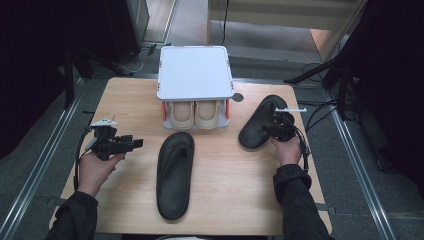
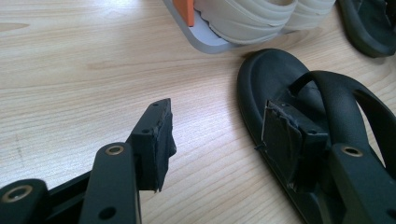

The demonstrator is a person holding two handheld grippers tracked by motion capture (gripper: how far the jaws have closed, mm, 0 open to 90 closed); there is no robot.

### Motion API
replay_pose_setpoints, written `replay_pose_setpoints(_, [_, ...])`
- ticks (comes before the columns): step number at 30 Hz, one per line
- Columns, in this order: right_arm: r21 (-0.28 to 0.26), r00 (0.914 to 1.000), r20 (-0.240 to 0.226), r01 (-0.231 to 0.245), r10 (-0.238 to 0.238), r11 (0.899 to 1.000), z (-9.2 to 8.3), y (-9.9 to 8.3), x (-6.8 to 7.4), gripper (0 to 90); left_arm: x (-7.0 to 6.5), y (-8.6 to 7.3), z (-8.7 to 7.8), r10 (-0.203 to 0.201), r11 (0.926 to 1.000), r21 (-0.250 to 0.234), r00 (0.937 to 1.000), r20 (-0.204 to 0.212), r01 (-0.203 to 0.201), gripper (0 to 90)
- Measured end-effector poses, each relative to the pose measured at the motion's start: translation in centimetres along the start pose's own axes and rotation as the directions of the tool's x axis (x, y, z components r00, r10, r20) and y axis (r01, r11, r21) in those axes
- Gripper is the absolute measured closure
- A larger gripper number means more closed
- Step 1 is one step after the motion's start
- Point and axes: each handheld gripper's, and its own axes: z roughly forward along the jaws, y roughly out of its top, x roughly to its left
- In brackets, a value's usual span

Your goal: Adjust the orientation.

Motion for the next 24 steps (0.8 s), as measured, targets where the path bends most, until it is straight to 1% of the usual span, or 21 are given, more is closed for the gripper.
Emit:
replay_pose_setpoints(4, [-0.036, 1.0000, 0.000, -0.005, 0.005, 0.999, -1.3, 0.2, 0.0, 82.1, 0.3, 0.0, -0.1, -0.004, 0.9999, 0.012, 0.9999, -0.009, 0.004, 42.8])
replay_pose_setpoints(6, [-0.063, 0.9999, 0.000, -0.016, 0.016, 0.998, -1.9, 0.2, -0.3, 75.7, 0.4, 0.0, -0.1, -0.017, 0.9998, 0.004, 0.9998, -0.004, 0.017, 42.7])
replay_pose_setpoints(7, [-0.076, 0.9997, 0.005, -0.023, 0.023, 0.997, -2.2, 0.2, -0.5, 71.6, 0.4, 0.0, -0.1, -0.017, 0.9999, 0.002, 0.9999, -0.003, 0.017, 42.5])
replay_pose_setpoints(9, [-0.088, 0.9989, 0.012, -0.043, 0.045, 0.995, -2.5, 0.2, -1.0, 67.4, 0.3, 0.0, -0.1, -0.007, 1.0000, 0.002, 1.0000, -0.002, 0.007, 42.3])
replay_pose_setpoints(10, [-0.095, 0.9983, 0.021, -0.052, 0.055, 0.994, -2.6, 0.2, -1.3, 63.8, 0.2, 0.0, 0.0, -0.005, 1.0000, 0.006, 1.0000, -0.001, 0.005, 42.3])
replay_pose_setpoints(12, [-0.104, 0.9960, 0.033, -0.079, 0.082, 0.991, -2.5, 0.2, -1.7, 56.4, 0.1, -0.1, 0.0, -0.003, 1.0000, 0.004, 1.0000, -0.004, 0.003, 42.2])
replay_pose_setpoints(15, [-0.113, 0.9928, 0.047, -0.104, 0.110, 0.988, -2.0, 0.1, -2.3, 49.1, 0.2, -0.1, 0.0, -0.002, 1.0000, 0.007, 1.0000, -0.006, 0.002, 42.1])
replay_pose_setpoints(17, [-0.112, 0.9914, 0.055, -0.112, 0.119, 0.987, -1.6, 0.1, -2.6, 48.3, 0.1, -0.1, 0.0, 0.002, 0.9999, 0.012, 1.0000, -0.006, -0.002, 42.1])
replay_pose_setpoints(21, [-0.113, 0.9861, 0.063, -0.146, 0.154, 0.983, -0.6, 0.3, -3.2, 46.4, 0.0, -0.3, 0.0, 0.006, 0.9999, 0.012, 1.0000, -0.005, -0.006, 42.0])
replay_pose_setpoints(24, [-0.111, 0.9845, 0.070, -0.153, 0.161, 0.982, 0.1, 0.5, -3.4, 46.1, -0.1, -0.4, -0.1, 0.005, 0.9999, 0.015, 1.0000, -0.005, -0.005, 41.9])
